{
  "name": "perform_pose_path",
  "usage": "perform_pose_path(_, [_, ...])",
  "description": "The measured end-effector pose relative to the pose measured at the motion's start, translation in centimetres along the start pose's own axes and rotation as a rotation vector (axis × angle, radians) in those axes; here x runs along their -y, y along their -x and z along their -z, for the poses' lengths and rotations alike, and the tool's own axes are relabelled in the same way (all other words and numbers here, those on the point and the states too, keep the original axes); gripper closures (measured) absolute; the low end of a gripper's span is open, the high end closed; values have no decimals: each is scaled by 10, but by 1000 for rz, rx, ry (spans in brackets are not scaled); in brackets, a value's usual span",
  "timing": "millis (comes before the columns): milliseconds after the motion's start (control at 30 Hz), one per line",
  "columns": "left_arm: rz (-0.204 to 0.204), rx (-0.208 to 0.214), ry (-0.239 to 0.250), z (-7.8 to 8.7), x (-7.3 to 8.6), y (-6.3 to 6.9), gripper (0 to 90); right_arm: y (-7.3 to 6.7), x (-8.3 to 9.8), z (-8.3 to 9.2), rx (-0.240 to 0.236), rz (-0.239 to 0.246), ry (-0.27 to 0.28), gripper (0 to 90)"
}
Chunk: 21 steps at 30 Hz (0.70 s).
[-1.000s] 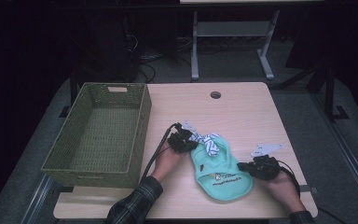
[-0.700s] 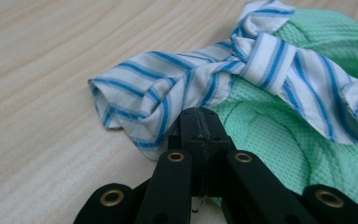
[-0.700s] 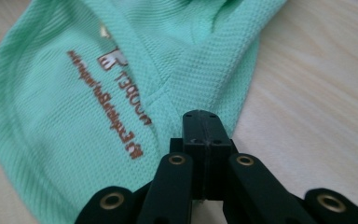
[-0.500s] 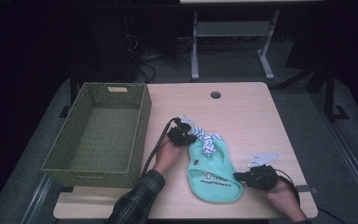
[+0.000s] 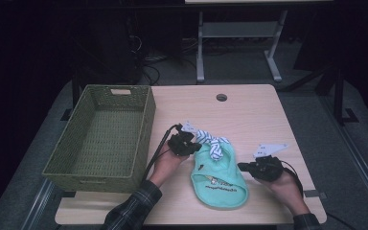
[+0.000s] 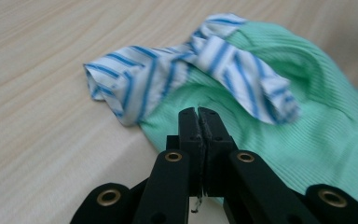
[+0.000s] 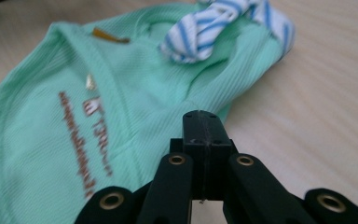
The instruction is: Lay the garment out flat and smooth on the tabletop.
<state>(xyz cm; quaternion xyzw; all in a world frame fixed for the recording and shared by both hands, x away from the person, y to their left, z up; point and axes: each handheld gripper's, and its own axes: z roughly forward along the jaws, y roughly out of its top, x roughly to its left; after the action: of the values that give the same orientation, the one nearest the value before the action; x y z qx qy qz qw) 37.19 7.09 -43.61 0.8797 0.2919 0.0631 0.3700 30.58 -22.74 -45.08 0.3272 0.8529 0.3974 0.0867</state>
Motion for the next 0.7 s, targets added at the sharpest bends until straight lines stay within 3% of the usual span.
perform_pose_path(100, [-23, 11, -2, 10, 7, 8, 882, 8, -11, -6, 7, -2, 19, 899])
perform_pose_path(300, [-25, 39, -14, 20, 23, 20, 882, 21, -28, -20, 14, -7, 31, 899])
perform_pose_path(500, [-33, 58, -31, 18, 37, 31, 882, 28, -40, -32, 22, -8, 35, 900])
perform_pose_path(700, [-78, 46, -63, 11, 39, 37, 882, 37, -43, -46, 43, -24, 12, 900])
